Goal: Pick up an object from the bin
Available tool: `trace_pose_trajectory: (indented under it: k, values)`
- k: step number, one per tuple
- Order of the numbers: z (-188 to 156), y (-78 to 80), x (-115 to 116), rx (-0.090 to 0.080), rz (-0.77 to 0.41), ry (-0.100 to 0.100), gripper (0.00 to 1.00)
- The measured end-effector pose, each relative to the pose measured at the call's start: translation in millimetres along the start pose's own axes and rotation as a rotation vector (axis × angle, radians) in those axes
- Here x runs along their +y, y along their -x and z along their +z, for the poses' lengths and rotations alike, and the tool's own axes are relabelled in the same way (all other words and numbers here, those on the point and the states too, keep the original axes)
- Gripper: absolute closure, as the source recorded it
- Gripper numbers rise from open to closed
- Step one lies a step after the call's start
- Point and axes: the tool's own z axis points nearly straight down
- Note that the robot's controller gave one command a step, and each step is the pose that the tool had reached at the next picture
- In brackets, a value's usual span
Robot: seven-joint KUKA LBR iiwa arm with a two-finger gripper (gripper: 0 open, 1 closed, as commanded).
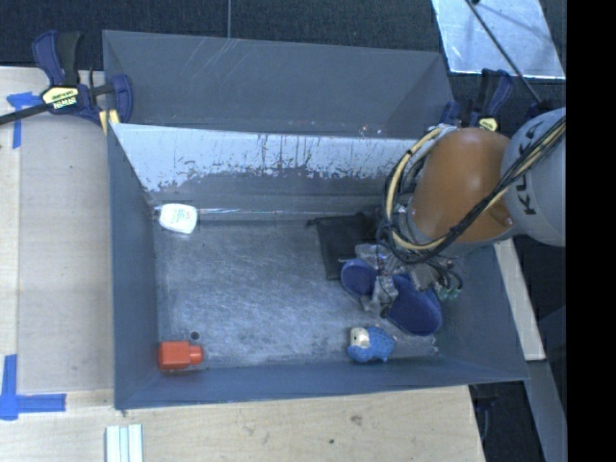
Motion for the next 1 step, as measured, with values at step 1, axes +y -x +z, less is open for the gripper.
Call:
trace_pose_trajectory:
  k: [1]
  values:
    - [-195.9,-15.0,13.6,-0.013,0.040,-0.005,1.00]
